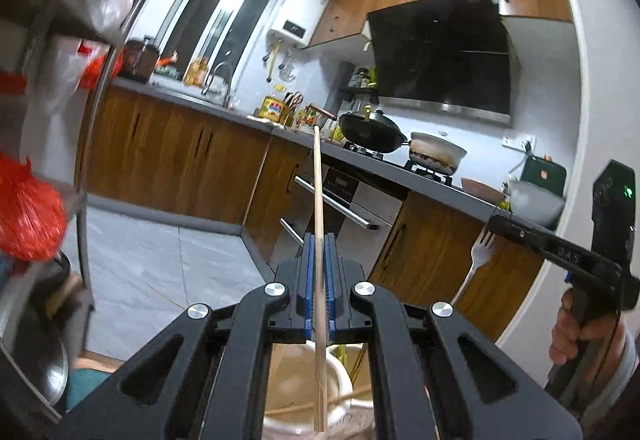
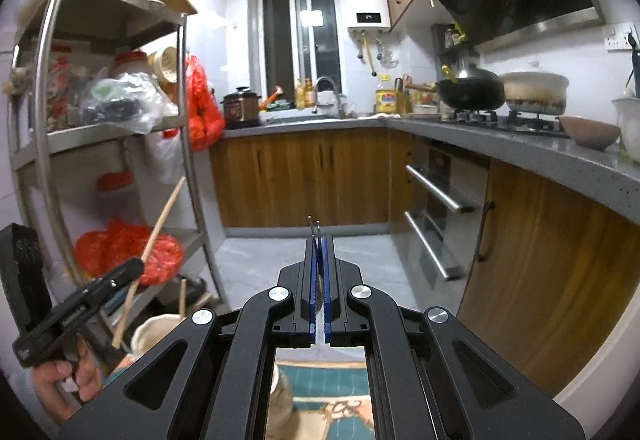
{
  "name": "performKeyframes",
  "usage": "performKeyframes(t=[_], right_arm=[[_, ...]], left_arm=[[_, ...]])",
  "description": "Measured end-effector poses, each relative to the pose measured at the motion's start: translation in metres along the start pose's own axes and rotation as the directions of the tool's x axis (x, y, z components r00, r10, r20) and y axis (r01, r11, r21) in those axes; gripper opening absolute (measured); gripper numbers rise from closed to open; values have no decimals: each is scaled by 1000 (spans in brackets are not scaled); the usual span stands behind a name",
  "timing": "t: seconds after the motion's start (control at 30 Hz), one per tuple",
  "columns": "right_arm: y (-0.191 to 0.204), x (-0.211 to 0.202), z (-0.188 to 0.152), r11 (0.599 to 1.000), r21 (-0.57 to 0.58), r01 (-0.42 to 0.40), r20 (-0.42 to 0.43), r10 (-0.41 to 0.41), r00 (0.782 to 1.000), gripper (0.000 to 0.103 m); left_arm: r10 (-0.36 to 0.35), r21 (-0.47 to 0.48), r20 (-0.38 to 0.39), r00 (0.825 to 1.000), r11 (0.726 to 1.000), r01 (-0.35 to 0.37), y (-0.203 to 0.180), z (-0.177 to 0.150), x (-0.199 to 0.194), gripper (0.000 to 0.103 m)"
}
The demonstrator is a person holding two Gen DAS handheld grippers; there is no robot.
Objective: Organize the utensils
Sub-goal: 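Lower chopstick into larger vase with left tool while right tool lowers fork into smaller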
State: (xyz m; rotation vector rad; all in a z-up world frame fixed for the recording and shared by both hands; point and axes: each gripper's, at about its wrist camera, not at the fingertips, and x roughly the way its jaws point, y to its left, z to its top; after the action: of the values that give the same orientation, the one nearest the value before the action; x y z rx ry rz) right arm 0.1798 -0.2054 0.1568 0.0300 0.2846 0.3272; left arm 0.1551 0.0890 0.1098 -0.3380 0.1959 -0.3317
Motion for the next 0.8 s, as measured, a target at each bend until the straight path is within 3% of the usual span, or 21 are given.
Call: performKeyframes(t=[0.23, 0.5, 0.8], right_arm=[[7, 22, -14, 1000, 2, 3, -12, -3, 1000, 3], [28, 39, -32, 995, -103, -20, -81, 12, 997, 3], [40, 54, -48, 988, -146, -42, -153, 20, 988, 3]], left_arm=[[50, -6, 13, 999, 999, -50, 9, -16, 20, 4], [101, 25, -8, 995, 995, -101, 18, -37, 12, 4], [169, 154, -52, 984, 975, -160, 5, -54, -18, 4]])
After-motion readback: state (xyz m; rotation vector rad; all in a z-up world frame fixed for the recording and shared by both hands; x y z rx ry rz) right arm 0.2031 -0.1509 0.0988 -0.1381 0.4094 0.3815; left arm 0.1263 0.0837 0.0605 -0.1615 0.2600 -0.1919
